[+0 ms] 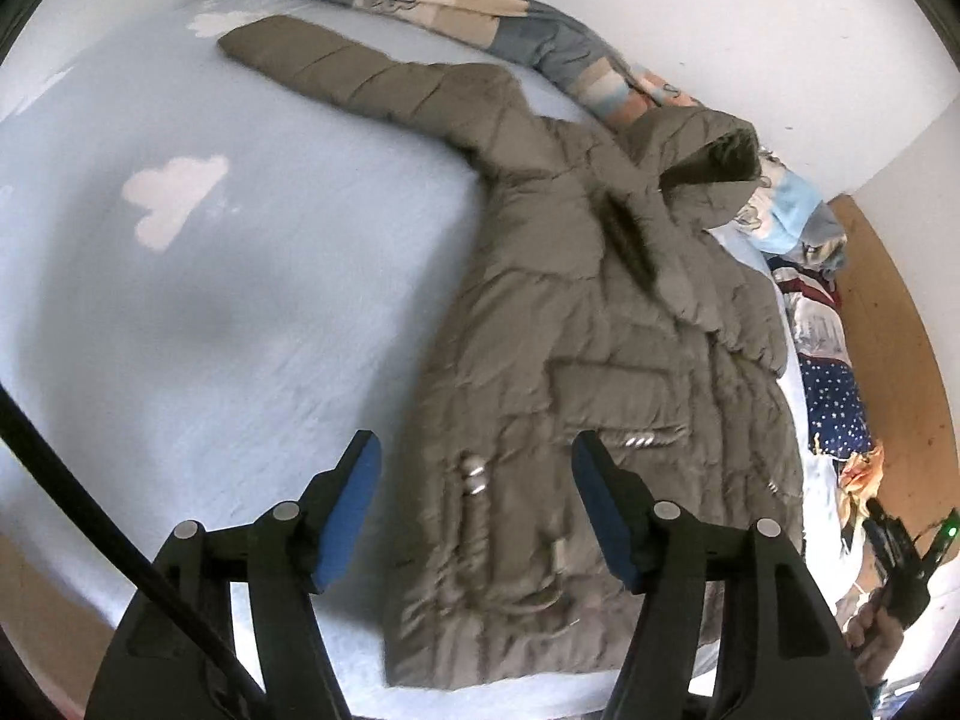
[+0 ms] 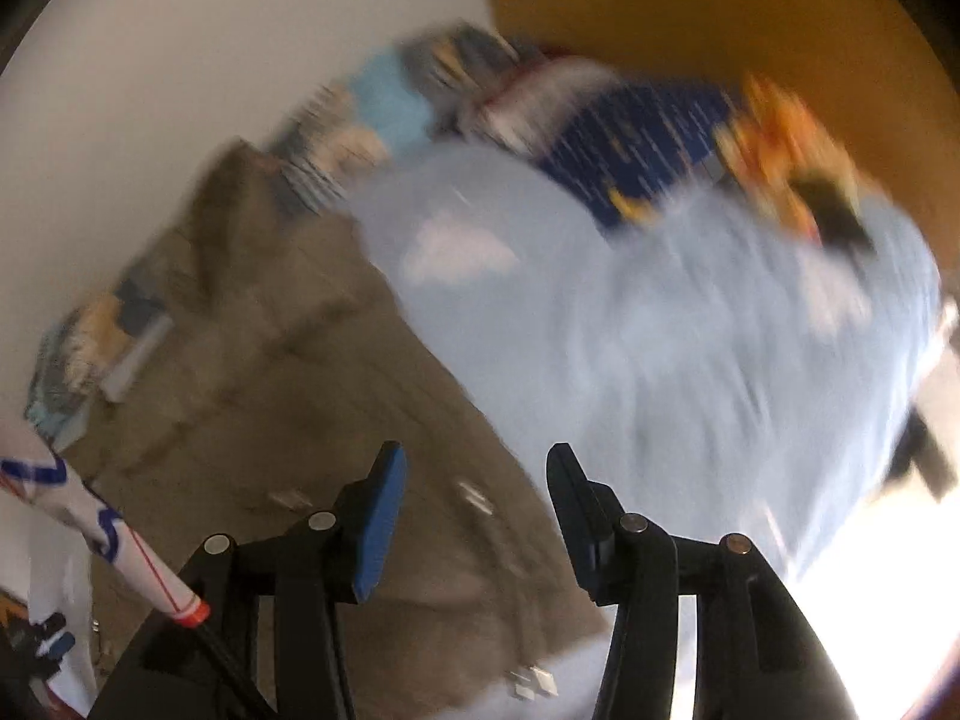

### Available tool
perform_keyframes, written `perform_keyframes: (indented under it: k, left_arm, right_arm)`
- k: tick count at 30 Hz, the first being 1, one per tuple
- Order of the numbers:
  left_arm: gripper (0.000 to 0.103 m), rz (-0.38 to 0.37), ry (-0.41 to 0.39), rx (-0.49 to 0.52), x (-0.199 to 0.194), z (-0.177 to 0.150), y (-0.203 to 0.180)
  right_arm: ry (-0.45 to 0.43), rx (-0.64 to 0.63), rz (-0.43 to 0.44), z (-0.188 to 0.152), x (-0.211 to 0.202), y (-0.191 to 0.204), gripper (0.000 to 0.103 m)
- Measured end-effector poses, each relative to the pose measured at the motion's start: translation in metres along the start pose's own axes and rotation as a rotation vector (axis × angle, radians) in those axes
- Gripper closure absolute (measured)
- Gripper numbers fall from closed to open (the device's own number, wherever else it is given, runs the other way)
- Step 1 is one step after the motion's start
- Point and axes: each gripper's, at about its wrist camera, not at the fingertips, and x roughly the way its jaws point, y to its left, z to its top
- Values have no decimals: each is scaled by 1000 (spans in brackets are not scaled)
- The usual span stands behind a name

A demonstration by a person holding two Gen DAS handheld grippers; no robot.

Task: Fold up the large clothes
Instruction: 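Move the left tool toward the other sleeve cuff of the jacket, then grasp the sleeve cuff with the left gripper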

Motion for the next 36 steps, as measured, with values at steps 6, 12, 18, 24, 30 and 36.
perform_keyframes:
  k: [6,12,18,24,30,36]
  left_arm:
    - [30,15,-21,85,7,23,-51]
    - [30,75,-63,136,34,60,-69]
    - [30,202,-59,156,69,85,-49]
    - [30,231,-76,100,87,129,-19]
    - [30,248,-76,-51,101,170,39]
    - [30,158,-112,-267,90,215,122]
  right_arm:
    - [74,-117,237,12,33,97,50]
    - [117,-316,316,1,79,206,51]
    - [108,-397,388,-12,128,275,69]
    - [189,-406,392,-23,178,313,69]
    - [249,-501,325,-43,190,327,69]
    - [190,-395,390,-23,163,300,68]
